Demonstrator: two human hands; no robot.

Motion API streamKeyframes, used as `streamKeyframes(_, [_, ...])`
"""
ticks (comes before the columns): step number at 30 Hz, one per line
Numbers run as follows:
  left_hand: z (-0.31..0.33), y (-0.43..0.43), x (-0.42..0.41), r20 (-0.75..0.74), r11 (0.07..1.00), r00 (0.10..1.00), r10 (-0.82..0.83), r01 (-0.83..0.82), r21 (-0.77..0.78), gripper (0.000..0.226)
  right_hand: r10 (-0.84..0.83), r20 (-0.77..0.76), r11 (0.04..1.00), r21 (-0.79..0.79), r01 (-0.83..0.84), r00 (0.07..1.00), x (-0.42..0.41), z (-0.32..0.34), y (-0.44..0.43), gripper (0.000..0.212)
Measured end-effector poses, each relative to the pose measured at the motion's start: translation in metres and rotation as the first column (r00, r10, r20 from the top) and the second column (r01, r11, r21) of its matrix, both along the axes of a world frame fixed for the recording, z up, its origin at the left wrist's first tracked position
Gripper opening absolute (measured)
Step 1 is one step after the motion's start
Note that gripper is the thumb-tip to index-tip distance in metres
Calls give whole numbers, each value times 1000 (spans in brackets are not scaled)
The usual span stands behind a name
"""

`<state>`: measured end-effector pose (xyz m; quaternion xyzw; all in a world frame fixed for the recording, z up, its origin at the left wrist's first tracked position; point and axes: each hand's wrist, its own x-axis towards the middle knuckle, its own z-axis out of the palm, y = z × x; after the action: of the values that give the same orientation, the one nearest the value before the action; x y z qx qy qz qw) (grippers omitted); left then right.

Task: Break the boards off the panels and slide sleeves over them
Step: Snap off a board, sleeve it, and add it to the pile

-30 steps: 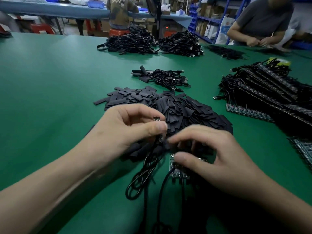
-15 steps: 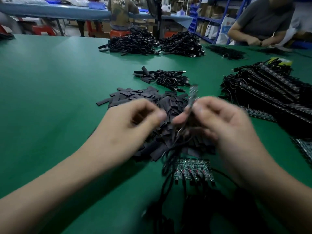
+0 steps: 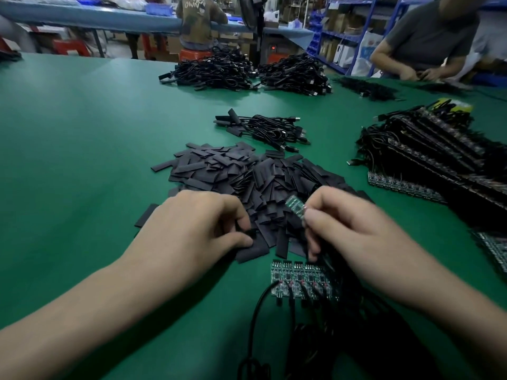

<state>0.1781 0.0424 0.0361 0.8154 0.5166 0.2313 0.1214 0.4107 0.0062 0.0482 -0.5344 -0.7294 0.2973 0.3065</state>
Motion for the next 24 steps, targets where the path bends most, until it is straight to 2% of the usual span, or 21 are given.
streamKeyframes(4, [0,-1,4,316,995,947,-50,74,-64,18,-47,-166,999,-7,47,985,-12,-18,-1,22])
streamKeyframes(7, [0,-6,10,567,943,821,-63,235,-236,22,-53,-247,997,-76,35,968,-17,-23,-1,23])
streamKeyframes(10, [-5,-11,15,690,905,723,-35,315,-285,22,-25,-289,991,-133,-14,957,-18,-23,-3,23])
streamKeyframes(12, [-9,-13,17,685,933,727,-45,277,-232,22,-19,-317,988,-151,-30,948,-18,-24,-4,25])
streamKeyframes(13, [-10,-14,17,638,960,766,-78,229,-158,22,-26,-328,988,-155,-26,944,-17,-24,-4,26])
streamKeyframes(15, [-11,-17,17,456,986,874,-169,157,64,26,-57,-366,986,-167,-5,929,-17,-24,-5,26])
streamKeyframes(17, [-10,-22,17,319,970,926,-202,144,198,33,-79,-384,983,-182,8,920,-18,-24,-6,26])
streamKeyframes(20, [-11,-25,16,313,959,929,-197,117,258,27,-66,-384,983,-181,-5,921,-19,-25,-7,25])
streamKeyframes(24, [-12,-22,14,382,973,913,-140,56,223,24,-35,-375,992,-128,-15,926,-16,-24,-4,25])
